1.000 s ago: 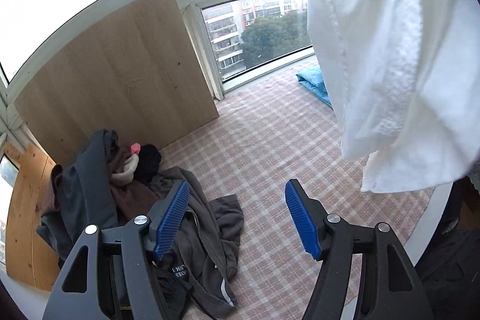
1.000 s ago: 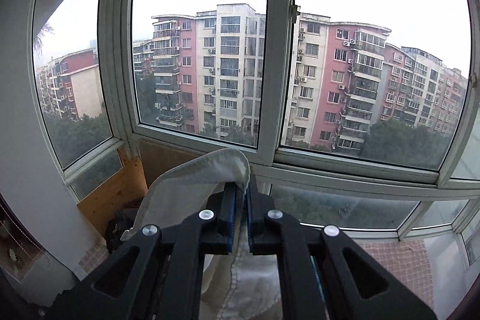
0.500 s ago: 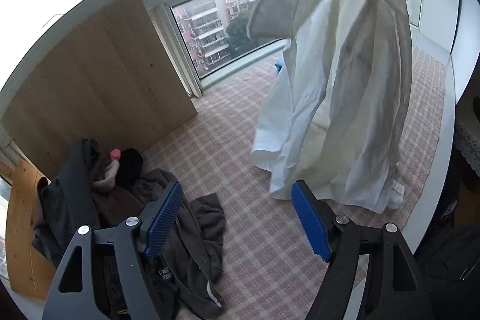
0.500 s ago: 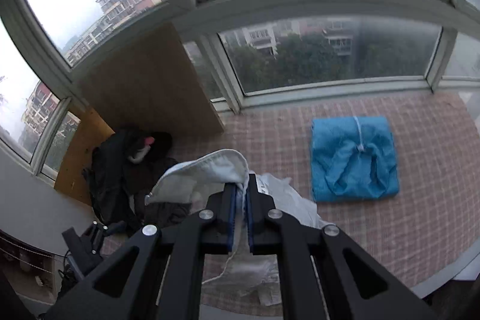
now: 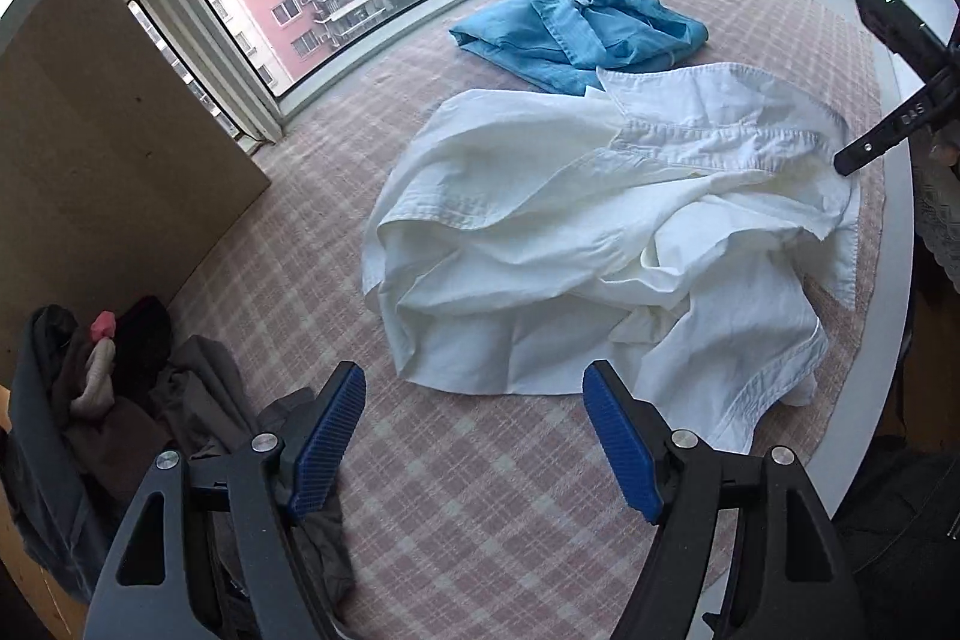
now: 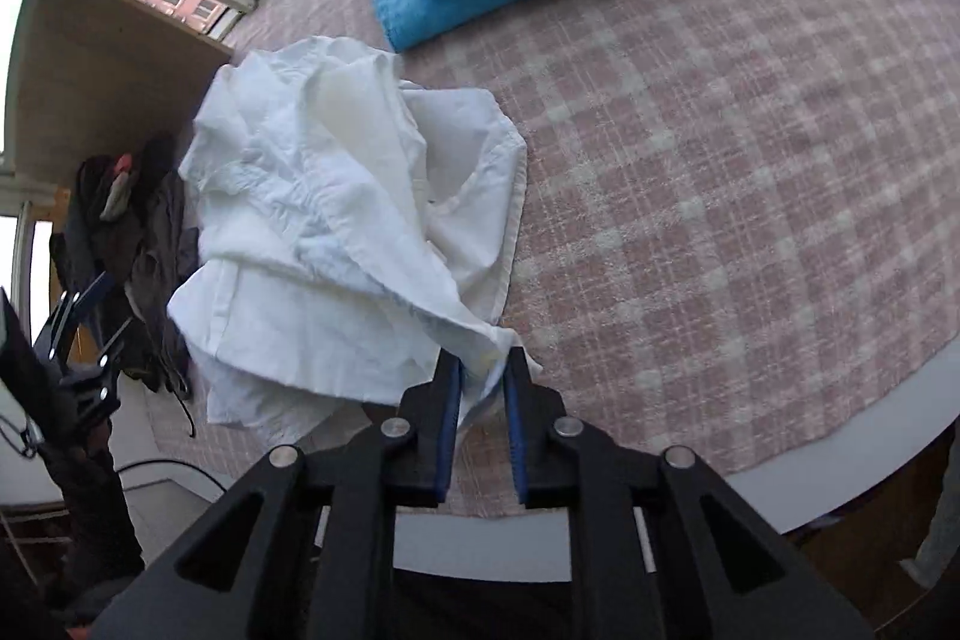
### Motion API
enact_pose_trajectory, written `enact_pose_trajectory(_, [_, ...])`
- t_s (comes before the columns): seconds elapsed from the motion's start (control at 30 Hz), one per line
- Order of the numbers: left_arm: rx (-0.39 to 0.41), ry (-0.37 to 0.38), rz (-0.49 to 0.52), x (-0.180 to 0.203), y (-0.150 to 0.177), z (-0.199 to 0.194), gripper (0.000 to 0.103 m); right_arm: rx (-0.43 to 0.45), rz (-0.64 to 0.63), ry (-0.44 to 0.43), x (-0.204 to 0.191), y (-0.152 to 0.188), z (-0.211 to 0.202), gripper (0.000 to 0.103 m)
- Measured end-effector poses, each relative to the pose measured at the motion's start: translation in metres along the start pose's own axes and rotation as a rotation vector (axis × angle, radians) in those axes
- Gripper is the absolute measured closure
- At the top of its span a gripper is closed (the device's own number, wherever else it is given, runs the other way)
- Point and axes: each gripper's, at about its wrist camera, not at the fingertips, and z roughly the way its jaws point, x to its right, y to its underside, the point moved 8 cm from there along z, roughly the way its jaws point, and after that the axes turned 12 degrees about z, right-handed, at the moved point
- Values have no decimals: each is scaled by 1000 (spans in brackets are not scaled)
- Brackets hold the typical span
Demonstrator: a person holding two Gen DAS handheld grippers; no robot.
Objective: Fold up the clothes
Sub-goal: 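Raise the shirt collar with the right gripper while the left gripper grasps the shirt front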
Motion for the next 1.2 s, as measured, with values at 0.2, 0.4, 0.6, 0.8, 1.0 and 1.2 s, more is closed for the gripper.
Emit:
enact_pose_trajectory(0.2, [-24, -1, -6, 0, -3, 7, 30, 103, -263, 35, -24, -30, -28, 55])
enact_pose_trajectory(0.4, [-46, -21, -7, -6, -5, 12, 30, 8, -379, 12, -49, -57, 18, 55])
enact_pose_trajectory(0.6, [-60, -36, -28, -15, -7, 17, 30, -73, -463, 49, -65, -54, 50, 64])
enact_pose_trajectory(0.8, [-36, -6, 9, -6, -18, 22, 30, -30, -372, -45, -73, -60, 5, 96])
enact_pose_trajectory(1.0, [25, 75, 60, 9, -53, 22, 30, 231, -358, -51, -105, -71, -82, 97])
enact_pose_trajectory(1.2, [93, 147, 112, 39, -92, 22, 30, 267, -296, -42, -104, -80, -104, 97])
